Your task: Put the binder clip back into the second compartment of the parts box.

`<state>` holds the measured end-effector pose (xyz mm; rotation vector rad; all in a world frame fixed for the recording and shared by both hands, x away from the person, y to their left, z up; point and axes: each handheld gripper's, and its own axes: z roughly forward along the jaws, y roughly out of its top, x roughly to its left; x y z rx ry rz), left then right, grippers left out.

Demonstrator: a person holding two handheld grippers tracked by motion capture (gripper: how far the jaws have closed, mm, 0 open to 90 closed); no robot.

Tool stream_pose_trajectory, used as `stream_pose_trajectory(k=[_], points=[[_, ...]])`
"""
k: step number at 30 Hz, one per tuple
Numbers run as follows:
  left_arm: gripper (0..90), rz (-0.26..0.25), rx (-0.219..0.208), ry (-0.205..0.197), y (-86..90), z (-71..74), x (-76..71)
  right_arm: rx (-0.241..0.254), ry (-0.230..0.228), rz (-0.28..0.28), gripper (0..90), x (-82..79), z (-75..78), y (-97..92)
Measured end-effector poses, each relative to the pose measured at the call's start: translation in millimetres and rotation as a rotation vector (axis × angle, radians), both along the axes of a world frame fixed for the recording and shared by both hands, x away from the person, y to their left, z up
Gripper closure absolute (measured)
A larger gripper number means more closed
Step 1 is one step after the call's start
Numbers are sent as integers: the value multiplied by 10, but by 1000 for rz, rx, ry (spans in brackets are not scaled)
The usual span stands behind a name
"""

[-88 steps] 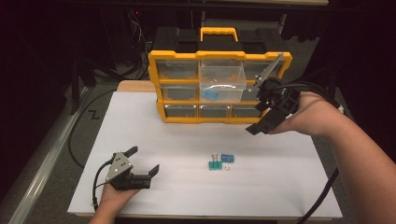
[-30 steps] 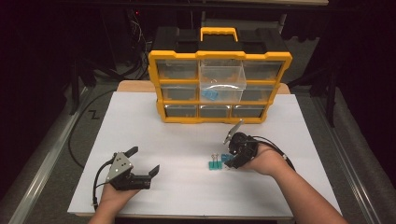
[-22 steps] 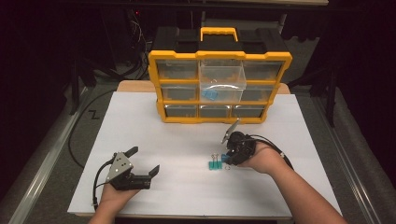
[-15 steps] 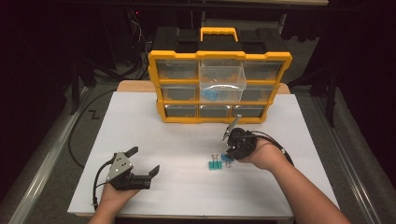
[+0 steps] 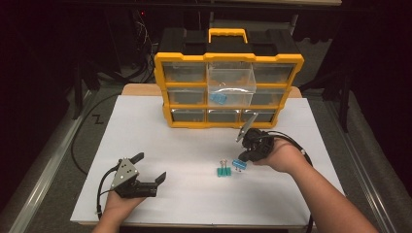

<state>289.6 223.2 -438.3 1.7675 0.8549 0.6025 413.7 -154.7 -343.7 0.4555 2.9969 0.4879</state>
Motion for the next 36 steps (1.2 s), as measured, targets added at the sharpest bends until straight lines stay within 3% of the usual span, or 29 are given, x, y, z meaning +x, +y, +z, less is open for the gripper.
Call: stream_pose_trajectory(k=[13, 17, 27, 36], points=[[3, 1, -10, 1, 0, 2, 0, -7, 50, -9, 900, -49, 336, -161], [3, 1, -12, -5, -2, 2, 0, -14, 42, 5, 900, -65, 429, -181], [3, 0, -9, -4, -2, 4, -4, -1, 36, 31, 900, -98, 854, -187], [3, 0, -13, -6, 5, 6, -7, 8, 24, 56, 900, -96, 1139, -137]])
